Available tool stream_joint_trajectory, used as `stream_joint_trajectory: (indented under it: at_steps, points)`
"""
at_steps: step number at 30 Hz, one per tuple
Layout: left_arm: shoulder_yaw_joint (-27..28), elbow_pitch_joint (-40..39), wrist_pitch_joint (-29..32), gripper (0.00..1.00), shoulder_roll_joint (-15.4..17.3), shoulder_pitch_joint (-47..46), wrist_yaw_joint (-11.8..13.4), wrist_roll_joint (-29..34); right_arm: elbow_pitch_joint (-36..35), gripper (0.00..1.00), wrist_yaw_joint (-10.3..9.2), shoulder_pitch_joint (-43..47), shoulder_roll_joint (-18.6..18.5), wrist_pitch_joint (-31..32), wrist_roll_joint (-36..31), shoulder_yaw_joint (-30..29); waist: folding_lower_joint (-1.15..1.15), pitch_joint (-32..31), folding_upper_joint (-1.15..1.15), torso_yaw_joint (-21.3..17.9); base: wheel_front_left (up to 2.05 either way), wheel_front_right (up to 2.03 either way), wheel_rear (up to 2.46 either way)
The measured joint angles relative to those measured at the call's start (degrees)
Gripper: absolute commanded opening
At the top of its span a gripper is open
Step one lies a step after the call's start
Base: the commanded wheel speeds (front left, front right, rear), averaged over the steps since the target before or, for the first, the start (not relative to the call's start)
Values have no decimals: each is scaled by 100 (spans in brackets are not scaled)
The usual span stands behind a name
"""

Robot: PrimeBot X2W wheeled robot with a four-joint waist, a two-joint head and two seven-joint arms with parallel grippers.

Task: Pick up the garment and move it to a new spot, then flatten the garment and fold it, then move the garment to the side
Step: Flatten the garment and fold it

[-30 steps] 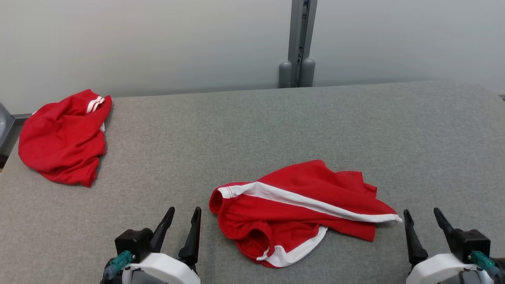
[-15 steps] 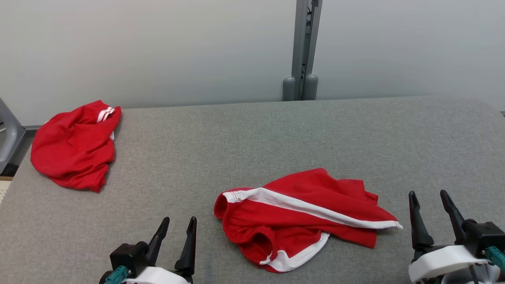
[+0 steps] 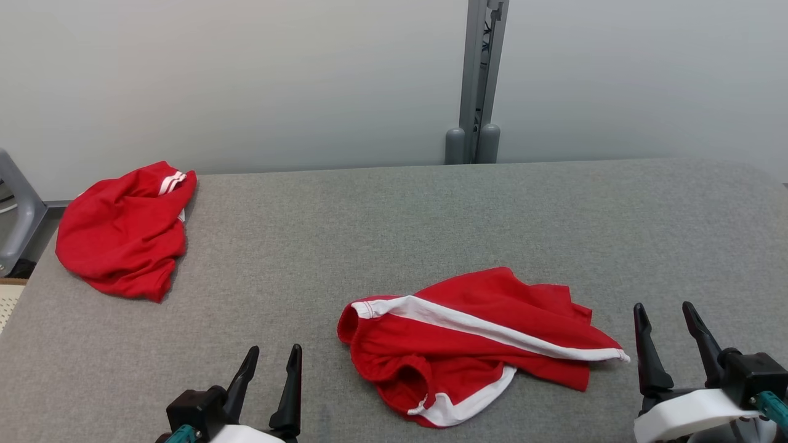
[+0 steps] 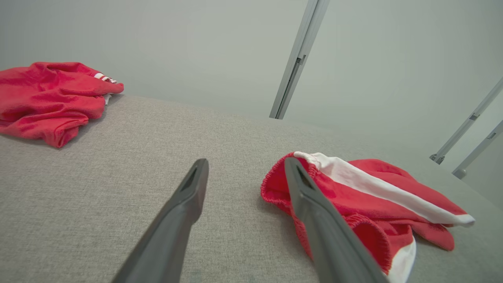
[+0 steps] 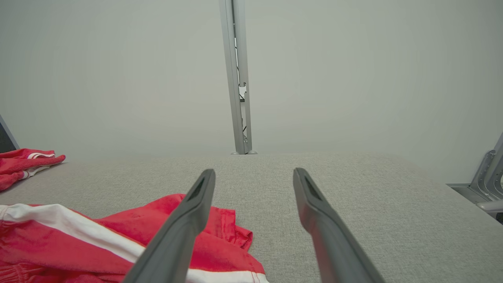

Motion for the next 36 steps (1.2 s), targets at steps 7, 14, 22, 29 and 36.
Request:
stream_joint_trajectory:
  at_steps: [7,14,22,29,36]
  points:
    - [-38,45,0,100,0,-16,-2,11,14,100,0,-1,0,0,5,9,0,27,0,-14,0,0,0]
    - [-323,323,366,100,0,-514,-103,32,64,100,0,-3,0,0,7,21,0,68,0,-7,0,0,0]
    - [-948,731,1434,100,0,-1390,41,-810,185,100,0,-65,1,0,54,142,0,140,0,-65,0,0,0]
    - [-1405,1107,1950,100,-4,-1852,380,-1345,235,100,0,-94,1,0,73,131,0,228,0,-234,0,0,0]
    - [-1570,1384,2070,49,-5,-2115,615,-1594,246,100,0,-116,1,0,70,102,0,325,0,-349,0,0,0]
